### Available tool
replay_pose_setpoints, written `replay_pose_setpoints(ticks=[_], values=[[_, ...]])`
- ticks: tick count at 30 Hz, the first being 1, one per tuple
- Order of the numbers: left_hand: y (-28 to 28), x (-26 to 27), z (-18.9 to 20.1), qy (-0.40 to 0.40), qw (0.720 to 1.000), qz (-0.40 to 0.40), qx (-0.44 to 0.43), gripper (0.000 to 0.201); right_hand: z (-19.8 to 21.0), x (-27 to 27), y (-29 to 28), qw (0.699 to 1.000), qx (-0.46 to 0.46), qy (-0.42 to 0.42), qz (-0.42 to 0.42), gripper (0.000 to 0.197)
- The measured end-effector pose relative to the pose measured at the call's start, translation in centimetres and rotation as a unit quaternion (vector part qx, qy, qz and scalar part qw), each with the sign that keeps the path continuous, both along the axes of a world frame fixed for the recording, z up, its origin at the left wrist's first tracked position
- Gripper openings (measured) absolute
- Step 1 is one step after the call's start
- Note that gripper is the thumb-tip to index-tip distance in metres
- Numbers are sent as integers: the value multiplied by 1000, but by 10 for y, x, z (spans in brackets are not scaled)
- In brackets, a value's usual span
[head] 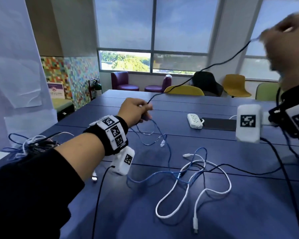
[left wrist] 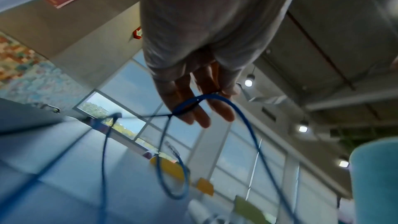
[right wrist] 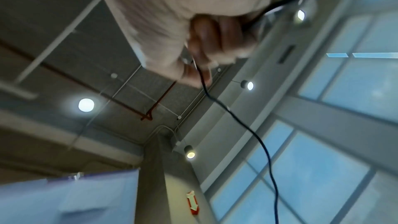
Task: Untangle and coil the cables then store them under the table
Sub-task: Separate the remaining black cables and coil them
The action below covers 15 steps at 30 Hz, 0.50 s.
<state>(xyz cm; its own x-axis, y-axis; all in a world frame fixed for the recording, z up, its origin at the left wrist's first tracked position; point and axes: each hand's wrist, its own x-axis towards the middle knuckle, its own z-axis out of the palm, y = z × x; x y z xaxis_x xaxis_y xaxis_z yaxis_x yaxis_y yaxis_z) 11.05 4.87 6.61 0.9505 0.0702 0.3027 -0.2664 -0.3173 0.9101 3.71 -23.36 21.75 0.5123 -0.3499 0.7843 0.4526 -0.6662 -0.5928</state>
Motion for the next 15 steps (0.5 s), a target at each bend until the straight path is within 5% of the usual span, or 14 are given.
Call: replay_pose_setpoints(ticks=[4, 6, 9, 13, 15], values=[[-19, -16, 46, -71, 996, -7, -50, 21, -43, 5, 18, 939, -126, 304, 98, 10], [-26, -22, 60, -92, 995, -14, -48, 23, -62, 7, 33, 907, -168, 366, 123, 12], [-33, -28, 70, -97, 994, -32, -45, 23, -74, 15, 49, 907, -276, 315, 34, 19], [-39, -32, 69, -114, 991, -54, -45, 11, -79, 14, 72, 926, -340, 143, -82, 17], [-39, -32, 67, -128, 990, -52, -32, 8, -81, 13, 82, 923, -359, 72, -115, 32]])
